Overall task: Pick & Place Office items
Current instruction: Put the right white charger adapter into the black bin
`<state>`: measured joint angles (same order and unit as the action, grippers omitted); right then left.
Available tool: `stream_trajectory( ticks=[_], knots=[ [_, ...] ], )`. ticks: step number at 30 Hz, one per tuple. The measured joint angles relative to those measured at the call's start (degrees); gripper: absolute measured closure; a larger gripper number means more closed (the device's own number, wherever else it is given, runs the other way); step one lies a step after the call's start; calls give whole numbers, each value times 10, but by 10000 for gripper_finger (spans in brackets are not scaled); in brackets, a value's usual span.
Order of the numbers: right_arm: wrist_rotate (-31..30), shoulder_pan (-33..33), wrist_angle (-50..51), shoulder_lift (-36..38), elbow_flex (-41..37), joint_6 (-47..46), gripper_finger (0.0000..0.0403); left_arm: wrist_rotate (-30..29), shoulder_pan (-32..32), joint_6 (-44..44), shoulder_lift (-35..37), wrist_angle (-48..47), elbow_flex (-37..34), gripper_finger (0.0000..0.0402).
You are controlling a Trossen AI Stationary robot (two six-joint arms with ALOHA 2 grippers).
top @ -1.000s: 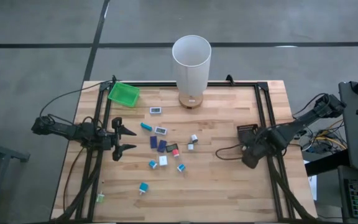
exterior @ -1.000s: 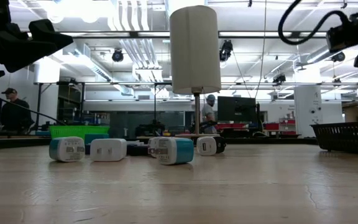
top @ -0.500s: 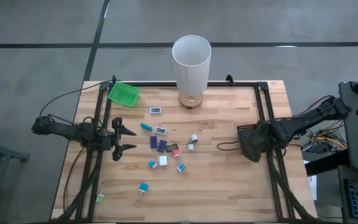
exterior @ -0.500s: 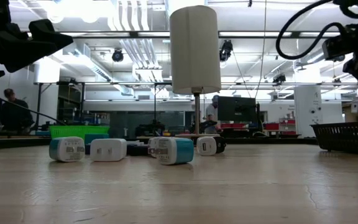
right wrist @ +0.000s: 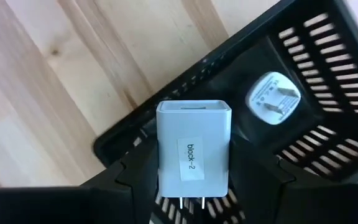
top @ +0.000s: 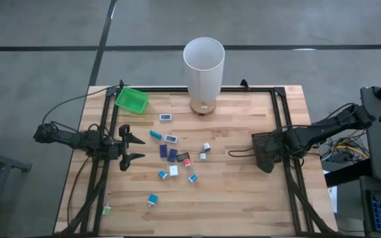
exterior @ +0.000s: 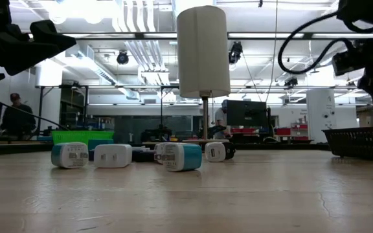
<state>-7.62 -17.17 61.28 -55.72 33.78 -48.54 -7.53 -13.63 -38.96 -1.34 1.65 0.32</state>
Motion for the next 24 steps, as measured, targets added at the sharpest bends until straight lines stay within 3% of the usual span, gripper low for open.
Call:
stream_trajectory(
  ticks=[14, 24],
  knots=[
    [15, 0, -35, 1, -24, -10, 231, 0, 0, 0, 0, 0, 0, 145],
    [0, 0, -36, 0, -24, -8, 171, 0, 0, 0, 0, 0, 0, 145]
  ],
)
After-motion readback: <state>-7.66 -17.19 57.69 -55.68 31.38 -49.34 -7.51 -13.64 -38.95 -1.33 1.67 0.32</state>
